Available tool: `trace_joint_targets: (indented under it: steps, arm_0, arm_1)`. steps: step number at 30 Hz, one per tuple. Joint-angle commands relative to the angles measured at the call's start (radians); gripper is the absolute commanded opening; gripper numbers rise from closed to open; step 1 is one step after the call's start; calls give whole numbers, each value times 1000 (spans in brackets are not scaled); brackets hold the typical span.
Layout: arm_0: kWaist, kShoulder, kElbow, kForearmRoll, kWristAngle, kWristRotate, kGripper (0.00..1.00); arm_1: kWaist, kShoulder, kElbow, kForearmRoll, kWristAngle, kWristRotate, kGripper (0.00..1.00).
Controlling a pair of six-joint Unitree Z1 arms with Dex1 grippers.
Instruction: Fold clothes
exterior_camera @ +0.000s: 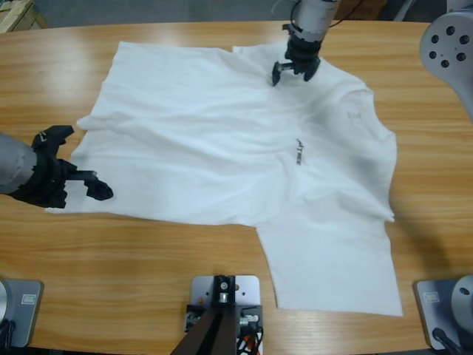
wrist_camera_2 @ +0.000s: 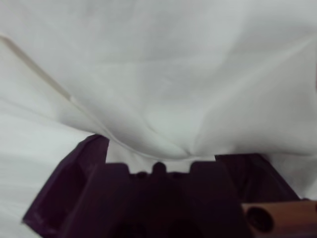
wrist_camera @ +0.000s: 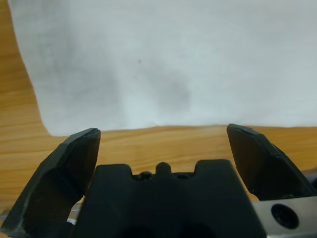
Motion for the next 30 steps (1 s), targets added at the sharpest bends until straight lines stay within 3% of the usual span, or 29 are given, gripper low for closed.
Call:
trace_joint_targets:
  steps: [1,7,11,16,17,23,26,30]
  arm_0:
    - [-9,107,19,-18,-17,-15,1000]
    - [-9,95,17,-27,-17,-14,1000]
    - [-9,94,23,-28,-17,-16,1000]
    - [-9,83,30,-36,-14,-33,1000]
    - [-9,81,29,-44,-11,-39,1000]
    - [-9,-46,21,-51,31,-68,1000]
    - [-9,-136,38,-48,51,-81,1000]
    - [-9,-260,67,-32,59,-99,1000]
  arm_1:
    - [-92,186,-440,-95,37,16,858]
    - [-174,187,-460,-126,33,15,862]
    - [-201,168,-471,-225,29,-7,866]
    - [-202,54,-481,-243,69,-39,919]
    - [-191,13,-481,-216,59,-39,965]
    - [-89,-199,-479,57,-83,-46,1000]
    - [8,-305,-467,138,-151,-162,1000]
    - [99,-458,-177,138,-197,-116,1000]
